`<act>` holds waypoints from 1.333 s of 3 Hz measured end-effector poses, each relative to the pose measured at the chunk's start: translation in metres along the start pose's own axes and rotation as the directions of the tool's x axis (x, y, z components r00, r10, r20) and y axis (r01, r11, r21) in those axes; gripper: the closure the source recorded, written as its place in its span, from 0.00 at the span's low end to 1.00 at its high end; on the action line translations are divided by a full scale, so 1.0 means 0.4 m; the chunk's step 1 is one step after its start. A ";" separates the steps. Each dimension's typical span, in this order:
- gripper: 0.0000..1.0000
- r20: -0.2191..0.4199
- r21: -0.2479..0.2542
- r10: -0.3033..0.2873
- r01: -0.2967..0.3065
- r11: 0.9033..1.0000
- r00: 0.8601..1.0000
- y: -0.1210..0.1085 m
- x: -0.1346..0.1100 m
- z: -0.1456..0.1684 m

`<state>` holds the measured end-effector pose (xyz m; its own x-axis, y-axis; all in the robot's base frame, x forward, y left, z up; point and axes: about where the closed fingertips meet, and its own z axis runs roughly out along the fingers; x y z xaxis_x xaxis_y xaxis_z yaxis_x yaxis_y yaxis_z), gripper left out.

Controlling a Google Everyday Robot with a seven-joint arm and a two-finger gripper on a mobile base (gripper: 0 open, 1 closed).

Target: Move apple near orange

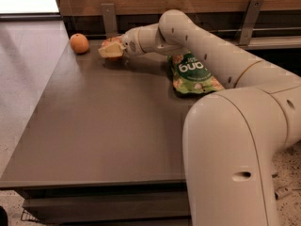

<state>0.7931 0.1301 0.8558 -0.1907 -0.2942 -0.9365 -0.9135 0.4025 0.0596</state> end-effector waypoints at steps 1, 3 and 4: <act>1.00 0.014 -0.021 0.018 -0.018 1.000 1.000 0.014 0.041 0.060; 0.66 0.019 -0.024 0.021 -0.021 0.999 1.000 0.017 0.035 0.065; 0.37 0.019 -0.024 0.021 -0.021 0.999 1.000 0.018 0.035 0.065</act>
Offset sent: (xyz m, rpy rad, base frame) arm -0.0009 0.0519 -0.0458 0.1157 -0.0256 0.0148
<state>0.7933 0.1513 0.8340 -0.2034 -0.2688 -0.9415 -0.9177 0.3875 0.0876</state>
